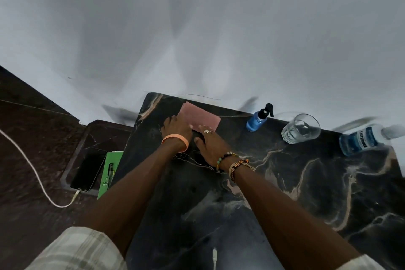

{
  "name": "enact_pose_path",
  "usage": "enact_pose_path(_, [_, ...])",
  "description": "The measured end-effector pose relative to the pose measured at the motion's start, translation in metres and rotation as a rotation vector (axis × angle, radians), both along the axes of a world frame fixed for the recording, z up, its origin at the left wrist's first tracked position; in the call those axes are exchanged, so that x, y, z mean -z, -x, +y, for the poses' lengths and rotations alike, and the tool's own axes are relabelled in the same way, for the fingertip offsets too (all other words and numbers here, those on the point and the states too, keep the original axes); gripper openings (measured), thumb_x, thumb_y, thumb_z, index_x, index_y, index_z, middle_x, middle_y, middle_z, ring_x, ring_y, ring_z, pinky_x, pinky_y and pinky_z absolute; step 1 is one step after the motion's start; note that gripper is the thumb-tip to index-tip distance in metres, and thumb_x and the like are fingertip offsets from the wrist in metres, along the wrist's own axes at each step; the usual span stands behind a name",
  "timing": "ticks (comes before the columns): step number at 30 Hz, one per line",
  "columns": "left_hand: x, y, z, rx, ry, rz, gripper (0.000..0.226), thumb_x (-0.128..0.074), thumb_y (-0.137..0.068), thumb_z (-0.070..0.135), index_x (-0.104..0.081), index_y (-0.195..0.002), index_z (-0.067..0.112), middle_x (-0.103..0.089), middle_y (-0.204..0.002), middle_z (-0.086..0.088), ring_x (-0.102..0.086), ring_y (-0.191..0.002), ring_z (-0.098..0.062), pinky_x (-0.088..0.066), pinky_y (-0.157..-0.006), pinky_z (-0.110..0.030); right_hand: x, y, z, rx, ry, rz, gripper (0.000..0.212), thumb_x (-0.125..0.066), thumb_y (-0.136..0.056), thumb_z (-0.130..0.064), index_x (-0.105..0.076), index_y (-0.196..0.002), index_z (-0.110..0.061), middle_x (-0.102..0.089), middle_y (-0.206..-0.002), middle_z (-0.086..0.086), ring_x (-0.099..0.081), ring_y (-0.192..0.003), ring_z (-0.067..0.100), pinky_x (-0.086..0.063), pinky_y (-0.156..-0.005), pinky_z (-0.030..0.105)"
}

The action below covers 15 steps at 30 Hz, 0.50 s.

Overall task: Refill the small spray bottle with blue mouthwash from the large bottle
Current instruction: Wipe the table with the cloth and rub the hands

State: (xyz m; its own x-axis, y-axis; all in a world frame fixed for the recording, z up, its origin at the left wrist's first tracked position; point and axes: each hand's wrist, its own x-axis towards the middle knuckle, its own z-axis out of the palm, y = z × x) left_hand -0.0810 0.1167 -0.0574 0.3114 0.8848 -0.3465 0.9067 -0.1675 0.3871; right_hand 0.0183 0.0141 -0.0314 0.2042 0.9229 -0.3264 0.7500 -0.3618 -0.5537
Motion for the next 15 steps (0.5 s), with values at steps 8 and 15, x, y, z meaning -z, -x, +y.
enact_pose_path(8, [-0.011,0.002,0.01,-0.304,-0.035,-0.414,0.033,-0.072,-0.082,0.016,-0.062,-0.113,0.01,-0.065,-0.108,-0.009,-0.062,-0.097,-0.024,-0.052,-0.09,-0.037,0.014,0.003,0.002,0.035,0.0,-0.113,0.051,-0.044,-0.1,-0.037,-0.038,-0.146,-0.015,-0.052,-0.138,0.007,-0.047,-0.127,0.025,-0.04,-0.105,0.042])
enact_pose_path(15, [-0.028,-0.002,-0.017,-0.677,0.725,-0.976,0.042,-0.069,-0.074,-0.015,-0.062,-0.111,0.005,-0.066,-0.096,-0.015,-0.067,-0.084,-0.024,-0.058,-0.063,-0.028,0.004,0.0,-0.016,0.098,-0.084,-0.184,0.053,-0.059,-0.092,-0.035,-0.045,-0.141,-0.021,-0.061,-0.125,0.006,-0.058,-0.111,0.024,-0.047,-0.093,0.036])
